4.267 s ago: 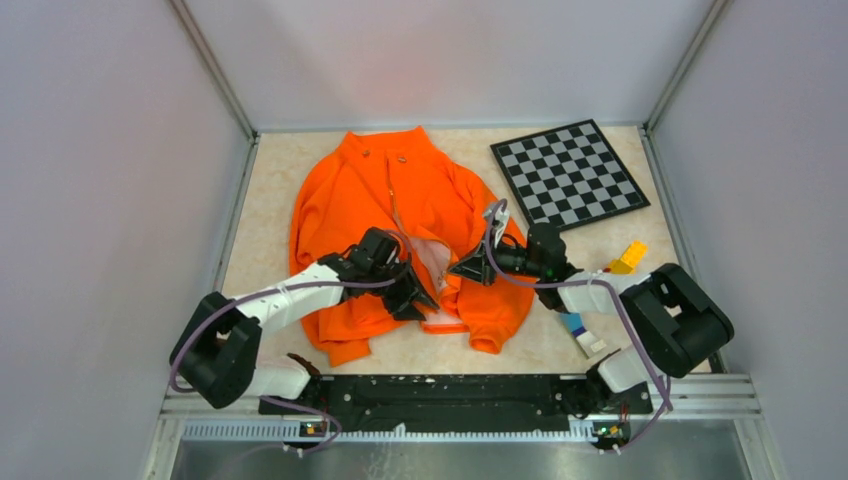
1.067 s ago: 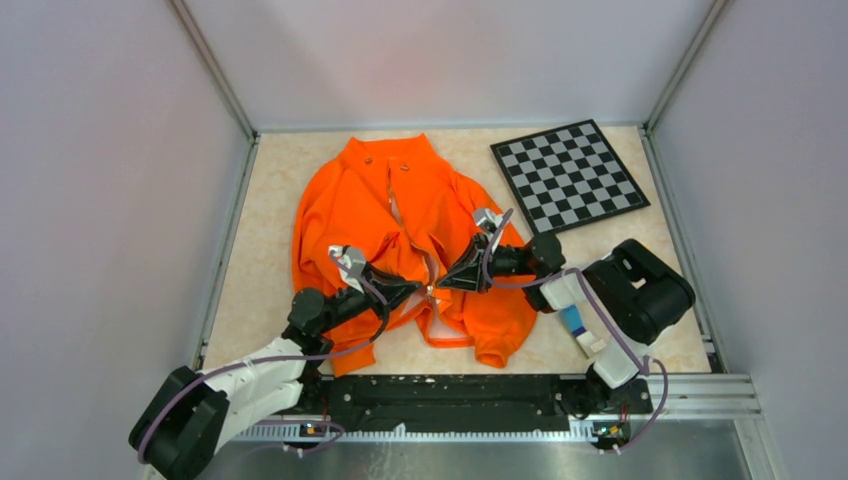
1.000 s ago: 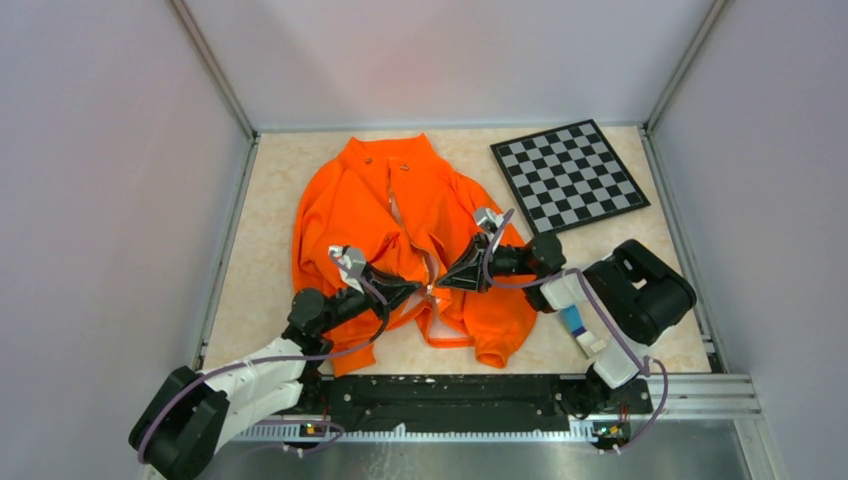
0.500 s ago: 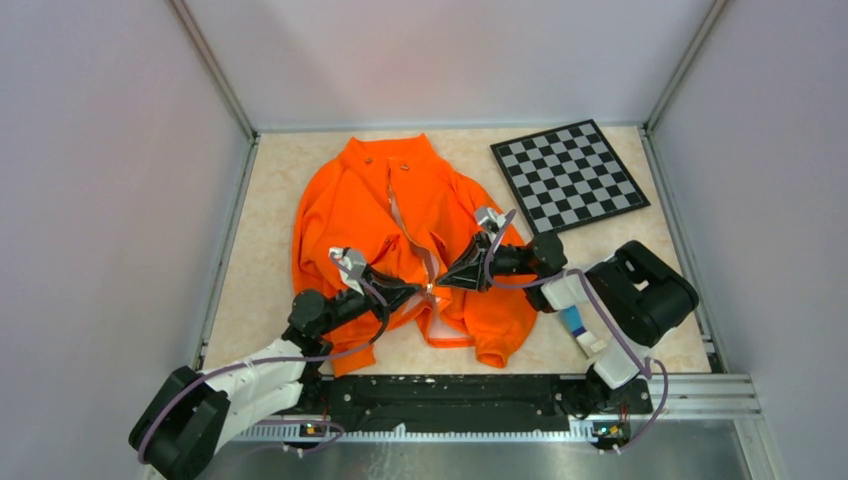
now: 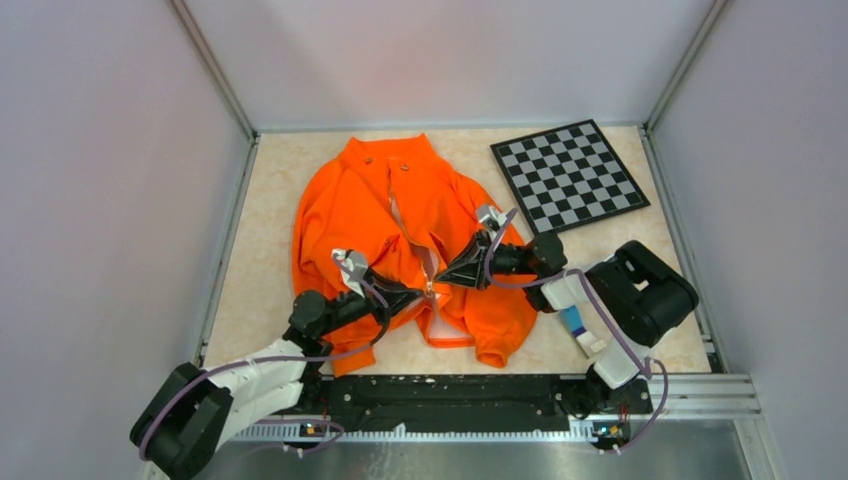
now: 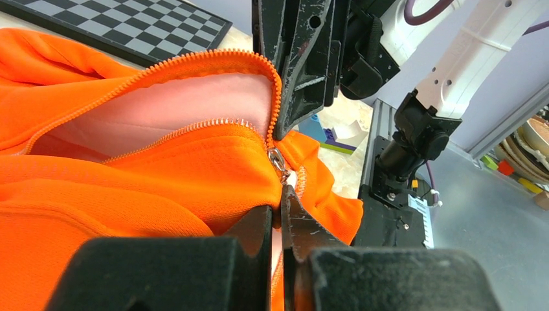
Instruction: Zip up the jacket
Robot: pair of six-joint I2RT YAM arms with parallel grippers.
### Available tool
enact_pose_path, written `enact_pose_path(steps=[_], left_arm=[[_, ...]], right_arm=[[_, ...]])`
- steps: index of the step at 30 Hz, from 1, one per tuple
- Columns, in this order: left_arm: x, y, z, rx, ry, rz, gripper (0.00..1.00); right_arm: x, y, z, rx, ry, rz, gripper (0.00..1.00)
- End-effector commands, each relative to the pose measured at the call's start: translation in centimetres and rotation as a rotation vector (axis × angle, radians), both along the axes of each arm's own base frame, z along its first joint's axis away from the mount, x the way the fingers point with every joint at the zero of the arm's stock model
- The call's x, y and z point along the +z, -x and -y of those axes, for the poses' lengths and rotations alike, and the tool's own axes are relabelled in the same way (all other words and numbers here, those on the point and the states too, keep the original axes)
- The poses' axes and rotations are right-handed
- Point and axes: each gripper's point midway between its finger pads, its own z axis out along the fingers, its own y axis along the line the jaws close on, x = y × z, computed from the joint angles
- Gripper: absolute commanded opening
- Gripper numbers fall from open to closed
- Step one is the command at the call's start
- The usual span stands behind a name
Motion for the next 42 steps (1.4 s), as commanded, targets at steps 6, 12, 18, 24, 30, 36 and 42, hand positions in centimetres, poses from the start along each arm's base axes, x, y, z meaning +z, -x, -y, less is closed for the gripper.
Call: enact_pose_path(steps=[6, 12, 18, 24, 30, 36, 42], left_arm=[[0.5, 1.3, 0.2, -0.067, 0.025, 0.036, 0.00], [-0.3, 1.6, 0.3, -0.089, -0.005, 0.033, 0.00], [-1.4, 1.9, 0.4, -0.114, -0.060, 0.010, 0.00], [-1.5, 1.7, 0.1, -0.087, -0.065, 0.000, 0.00], [0.0, 0.7, 0.1, -0.035, 0.010, -0.095, 0.00], [1.7, 0.3, 0.1, -0.018, 0.079, -0.135, 0.16], [1.7, -0.1, 0.1, 0.005, 0.081, -0.174, 0.37]], right_arm=[[4.1, 0.5, 0.0, 0.000, -0.148, 0.177, 0.00], [4.9, -0.4, -0.4, -0.009, -0.156, 0.176, 0.00], [5.3, -1.9, -1.2, -0.041, -0.152, 0.136, 0.00], [4.7, -1.7, -1.3, -0.028, -0.135, 0.116, 0.00], [3.6, -0.5, -0.9, 0.006, -0.119, 0.118, 0.00], [3.4, -0.3, -1.0, 0.016, -0.115, 0.128, 0.00], [3.3, -0.2, -1.2, 0.022, -0.117, 0.132, 0.00]])
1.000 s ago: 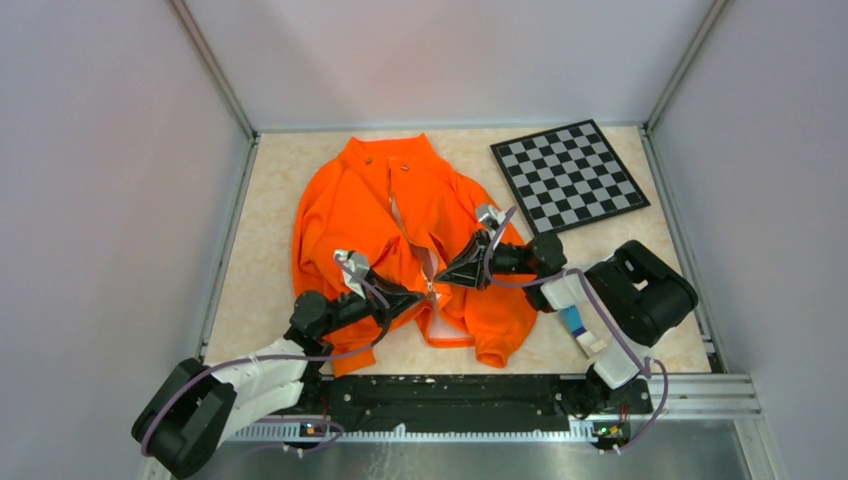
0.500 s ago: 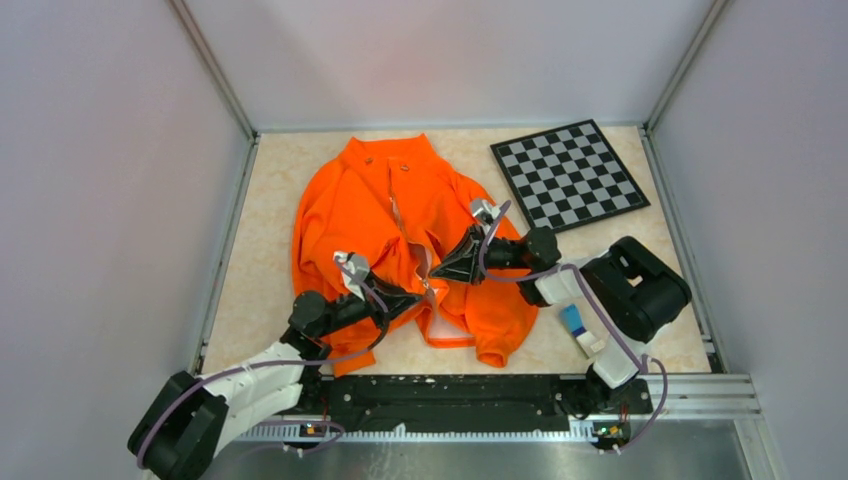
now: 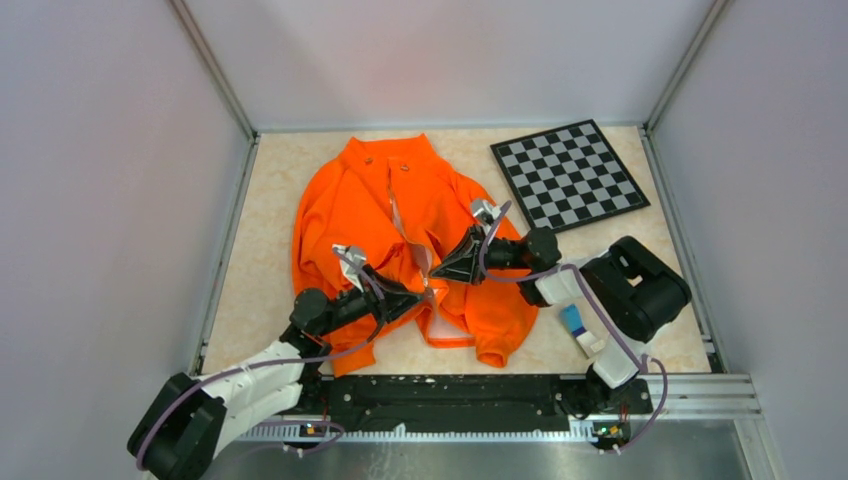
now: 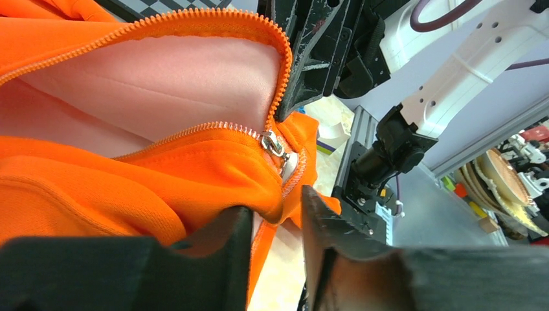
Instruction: Zip up the jacket
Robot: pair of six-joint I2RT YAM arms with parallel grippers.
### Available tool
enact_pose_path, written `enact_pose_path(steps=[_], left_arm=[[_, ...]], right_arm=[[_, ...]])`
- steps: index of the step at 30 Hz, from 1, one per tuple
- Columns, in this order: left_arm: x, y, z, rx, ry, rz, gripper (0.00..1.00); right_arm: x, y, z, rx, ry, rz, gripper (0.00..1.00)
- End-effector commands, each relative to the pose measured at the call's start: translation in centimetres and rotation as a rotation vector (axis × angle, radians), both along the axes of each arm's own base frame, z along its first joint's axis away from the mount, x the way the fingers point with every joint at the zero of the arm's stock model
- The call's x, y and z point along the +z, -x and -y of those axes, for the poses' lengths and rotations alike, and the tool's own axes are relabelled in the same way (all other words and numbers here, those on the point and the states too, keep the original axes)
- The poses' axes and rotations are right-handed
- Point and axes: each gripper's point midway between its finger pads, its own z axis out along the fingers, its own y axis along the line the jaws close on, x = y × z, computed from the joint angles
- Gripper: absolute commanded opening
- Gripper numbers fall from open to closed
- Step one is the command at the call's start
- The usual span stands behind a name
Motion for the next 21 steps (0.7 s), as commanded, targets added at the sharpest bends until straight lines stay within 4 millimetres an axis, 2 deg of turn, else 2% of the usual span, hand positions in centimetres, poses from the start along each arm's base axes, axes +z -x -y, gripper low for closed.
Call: enact_pose_path(steps=[1, 4, 8, 13, 17, 21], left_arm=[[2.5, -0.4, 0.1, 0.015, 0.061, 0.009, 0.41], [2.8, -0.8, -0.1, 0.045, 0.081, -0.012, 0.53], [2.2, -1.7, -0.4, 0.101, 0.099, -0.100, 0.60], [2.0, -2.2, -0.4, 0.121, 0.135, -0.203, 0.60], [1.6, -2.2, -0.3, 0.122, 0.154, -0.289, 0.65], [0.7, -2.5, -0.4, 0.149, 0.171, -0.395, 0.61]], right_arm=[[2.5, 0.4, -0.1, 0.002, -0.106, 0.154, 0.00], [2.5, 0.6, 0.0, 0.004, -0.107, 0.154, 0.00], [2.6, 0.6, 0.0, 0.006, -0.108, 0.155, 0.00], [2.6, 0.7, 0.0, 0.008, -0.109, 0.157, 0.00], [2.7, 0.7, 0.0, 0.008, -0.111, 0.158, 0.00], [2.8, 0.8, 0.1, 0.010, -0.114, 0.164, 0.00]])
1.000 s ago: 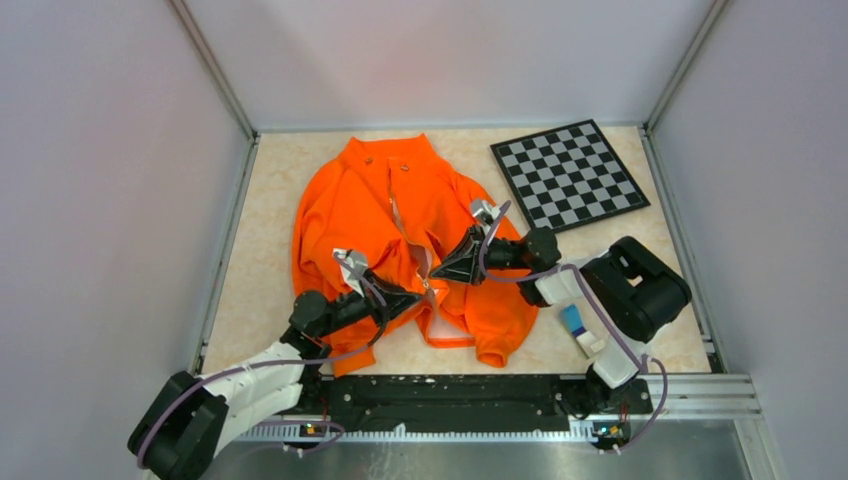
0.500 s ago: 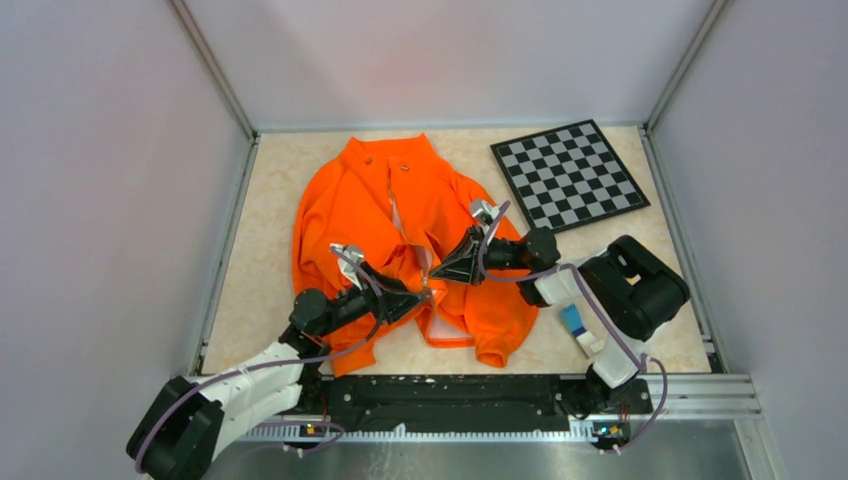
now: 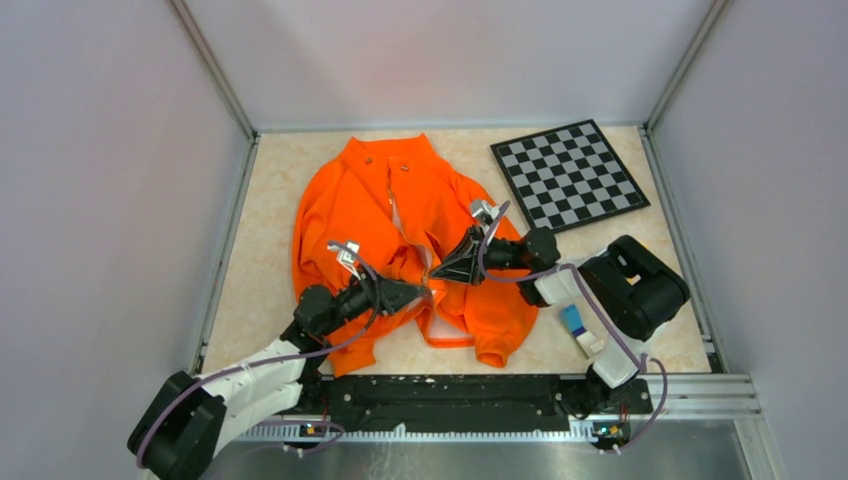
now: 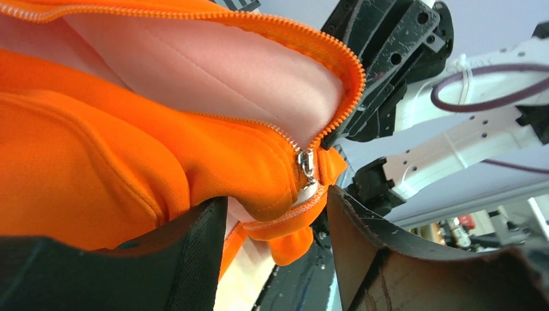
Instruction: Zip up the jacket
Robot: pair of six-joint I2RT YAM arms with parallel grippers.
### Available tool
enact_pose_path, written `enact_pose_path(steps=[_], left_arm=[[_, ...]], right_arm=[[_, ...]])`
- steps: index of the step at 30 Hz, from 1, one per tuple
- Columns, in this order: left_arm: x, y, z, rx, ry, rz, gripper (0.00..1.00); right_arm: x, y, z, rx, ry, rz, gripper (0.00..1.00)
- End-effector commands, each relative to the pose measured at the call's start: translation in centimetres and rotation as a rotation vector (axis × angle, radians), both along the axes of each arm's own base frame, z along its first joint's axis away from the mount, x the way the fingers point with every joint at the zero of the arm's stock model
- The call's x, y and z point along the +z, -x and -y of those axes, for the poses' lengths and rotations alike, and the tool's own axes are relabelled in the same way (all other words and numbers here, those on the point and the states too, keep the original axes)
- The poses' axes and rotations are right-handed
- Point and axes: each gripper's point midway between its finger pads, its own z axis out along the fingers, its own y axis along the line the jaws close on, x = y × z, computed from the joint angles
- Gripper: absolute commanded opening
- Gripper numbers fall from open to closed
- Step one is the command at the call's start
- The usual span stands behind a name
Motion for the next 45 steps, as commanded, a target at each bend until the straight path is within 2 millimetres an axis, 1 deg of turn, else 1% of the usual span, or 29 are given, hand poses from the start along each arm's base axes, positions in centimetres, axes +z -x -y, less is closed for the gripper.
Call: enact_pose_path(steps=[1, 3, 8, 10, 13, 15, 17, 18, 19, 22, 27, 29, 32, 37, 42, 45], left_arm=[[1.1, -0.7, 0.0, 0.036, 0.080, -0.085, 0.59], [1.4, -0.8, -0.1, 0.046, 0.106, -0.095, 0.54], [1.9, -1.0, -0.3, 0.059, 0.125, -0.077, 0.42], [2.0, -1.0, -0.2, 0.058, 0.121, -0.064, 0.33], [1.9, -0.9, 0.0, 0.042, 0.095, -0.049, 0.24], [1.6, -0.7, 0.1, 0.027, 0.071, -0.030, 0.16], [1.2, -0.4, 0.1, 0.017, 0.053, -0.020, 0.06], [1.1, -0.3, 0.1, 0.010, 0.050, -0.007, 0.02], [1.0, -0.1, 0.0, 0.004, 0.048, 0.008, 0.00], [0.7, 0.5, 0.0, -0.020, 0.039, 0.036, 0.00], [-1.3, 1.5, 0.3, -0.074, -0.020, 0.006, 0.00], [-2.1, 1.9, 0.4, -0.097, -0.038, -0.005, 0.00], [-3.5, 2.1, 0.3, -0.103, -0.073, -0.048, 0.00], [-4.4, 2.4, 0.2, -0.113, -0.092, -0.077, 0.00], [-5.4, 3.1, 0.5, -0.154, -0.115, -0.120, 0.00], [-6.6, 3.4, 0.4, -0.166, -0.146, -0.172, 0.00]], right_arm=[[3.2, 0.9, 0.1, 0.011, -0.120, 0.173, 0.00], [3.2, 0.9, 0.2, 0.013, -0.120, 0.173, 0.00], [3.4, 1.1, 0.2, 0.015, -0.125, 0.179, 0.00], [3.5, 1.1, 0.2, 0.015, -0.125, 0.179, 0.00], [3.5, 1.0, 0.1, 0.008, -0.127, 0.174, 0.00], [3.5, 0.9, 0.0, 0.002, -0.125, 0.164, 0.00], [3.3, 0.4, -0.1, -0.019, -0.120, 0.147, 0.00], [3.3, 0.2, -0.1, -0.031, -0.120, 0.141, 0.00], [3.2, 0.0, -0.1, -0.045, -0.120, 0.133, 0.00], [3.0, -0.9, -0.1, -0.109, -0.120, 0.098, 0.00], [2.7, -2.3, -0.1, -0.189, -0.124, 0.055, 0.00], [2.2, -2.9, -0.1, -0.220, -0.112, 0.024, 0.00], [0.7, -3.3, -0.1, -0.254, -0.080, -0.039, 0.00], [-2.6, -2.7, 0.4, -0.297, -0.017, -0.150, 0.00], [-5.5, -2.9, 0.6, -0.331, 0.096, -0.248, 0.00], [-7.1, -3.3, 0.9, -0.377, 0.165, -0.294, 0.00]])
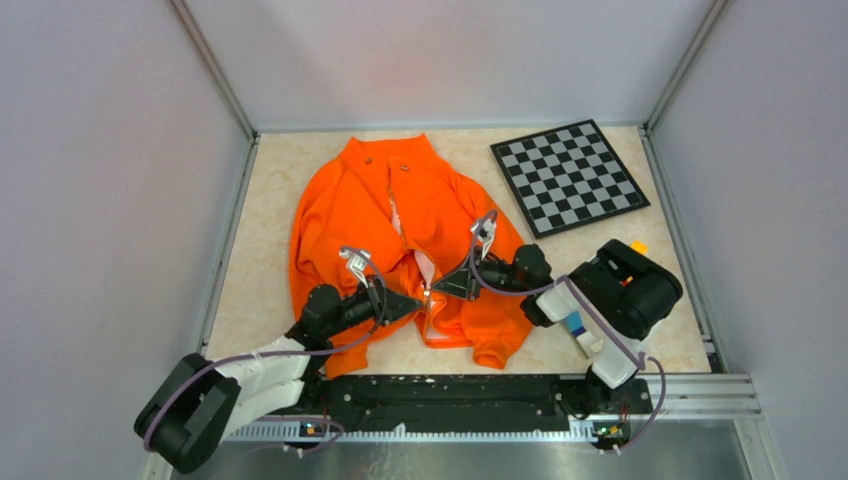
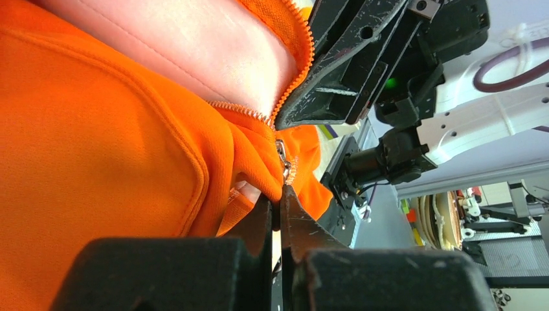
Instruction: Zip up the jacket
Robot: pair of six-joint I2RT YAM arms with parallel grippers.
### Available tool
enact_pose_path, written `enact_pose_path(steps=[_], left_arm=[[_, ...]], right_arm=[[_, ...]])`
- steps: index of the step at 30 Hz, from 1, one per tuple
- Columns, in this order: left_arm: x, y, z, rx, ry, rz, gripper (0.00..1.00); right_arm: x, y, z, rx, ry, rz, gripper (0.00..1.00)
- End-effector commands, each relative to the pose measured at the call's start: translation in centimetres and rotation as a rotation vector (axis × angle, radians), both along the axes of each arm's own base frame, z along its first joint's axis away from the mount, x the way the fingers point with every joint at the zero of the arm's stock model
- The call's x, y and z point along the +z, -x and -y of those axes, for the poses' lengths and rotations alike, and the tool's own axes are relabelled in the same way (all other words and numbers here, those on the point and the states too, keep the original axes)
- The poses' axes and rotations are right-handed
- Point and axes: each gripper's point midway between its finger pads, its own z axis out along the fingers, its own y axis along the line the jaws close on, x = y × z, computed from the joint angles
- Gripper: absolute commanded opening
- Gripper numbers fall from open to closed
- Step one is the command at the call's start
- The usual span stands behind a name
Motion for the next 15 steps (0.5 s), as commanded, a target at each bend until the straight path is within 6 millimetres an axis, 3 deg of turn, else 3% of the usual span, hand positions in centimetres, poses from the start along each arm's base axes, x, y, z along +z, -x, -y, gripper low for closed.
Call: enact_pose_path(steps=[1, 9, 15], left_arm=[[-2.5, 2.2, 0.2, -0.100, -0.061, -0.080, 0.00], [-3.4, 2.9, 0.2, -0.129, -0.062, -0.128, 0.00], [-3.1, 3.1, 0.3, -0.130, -0.041, -0.164, 0.00]], right_arm=[[-0.9, -2.3, 0.6, -0.139, 0.067, -0.024, 0.00], [-2.5, -2.7, 0.9, -0.170, 0.149, -0.098, 0.00], [-1.8, -2.7, 2.0, -0.195, 0.255, -0.074, 0.17]])
